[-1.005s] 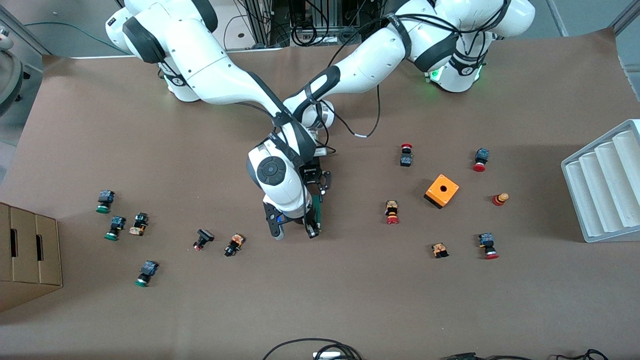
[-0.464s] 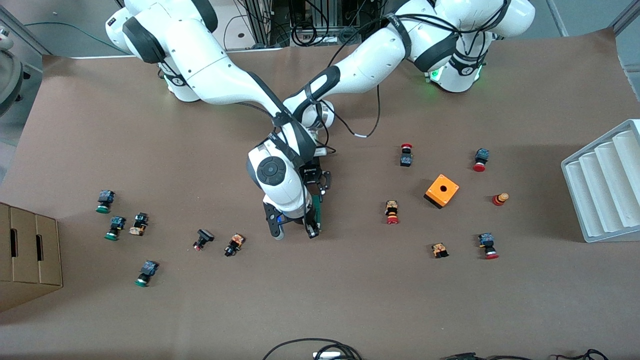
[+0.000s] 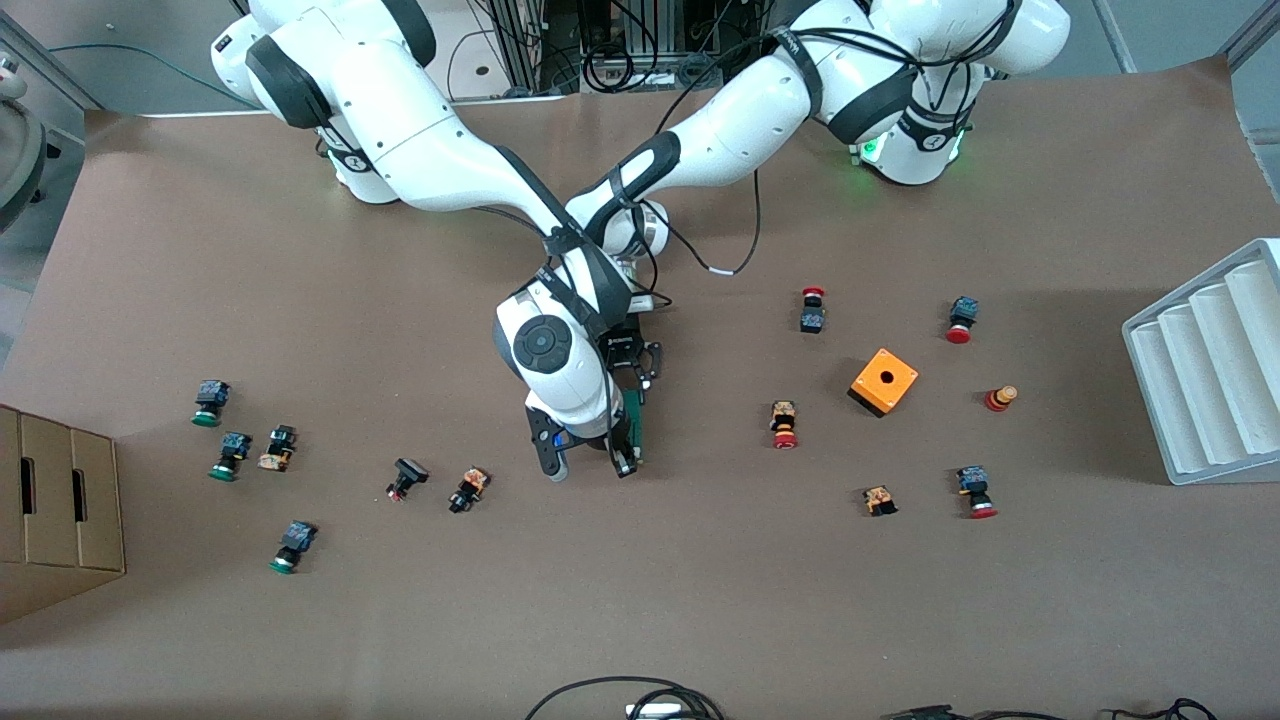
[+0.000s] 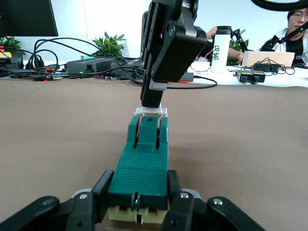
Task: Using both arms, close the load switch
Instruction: 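Lift the left gripper while the right gripper releases and withdraws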
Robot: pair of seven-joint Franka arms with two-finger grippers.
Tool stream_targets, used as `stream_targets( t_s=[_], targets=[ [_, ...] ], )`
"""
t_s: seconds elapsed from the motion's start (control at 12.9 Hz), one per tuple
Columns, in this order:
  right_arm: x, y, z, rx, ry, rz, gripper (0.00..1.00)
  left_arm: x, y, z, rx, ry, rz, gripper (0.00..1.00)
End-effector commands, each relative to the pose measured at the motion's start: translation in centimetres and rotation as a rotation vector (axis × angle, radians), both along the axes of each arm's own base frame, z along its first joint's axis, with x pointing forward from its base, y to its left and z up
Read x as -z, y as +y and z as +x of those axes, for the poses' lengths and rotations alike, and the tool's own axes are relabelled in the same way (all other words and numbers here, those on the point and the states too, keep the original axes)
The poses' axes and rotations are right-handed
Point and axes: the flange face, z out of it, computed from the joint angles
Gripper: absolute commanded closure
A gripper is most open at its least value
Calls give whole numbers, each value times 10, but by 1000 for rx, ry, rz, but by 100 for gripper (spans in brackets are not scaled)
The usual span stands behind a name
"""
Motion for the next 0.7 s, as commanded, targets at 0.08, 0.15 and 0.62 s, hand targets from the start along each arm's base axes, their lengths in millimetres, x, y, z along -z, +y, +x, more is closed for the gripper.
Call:
stream_targets(
  t_s=[0.08, 0.15, 0.62],
  targets=[
    [14, -2, 6, -5, 6, -4, 85, 27, 3, -7, 1, 37, 4, 50],
    [13, -2, 6, -5, 7, -3, 85, 27, 3, -7, 1, 37, 4, 50],
    [-57, -28, 35, -18, 46, 4, 10, 28, 3, -7, 0, 38, 6, 50]
  ],
)
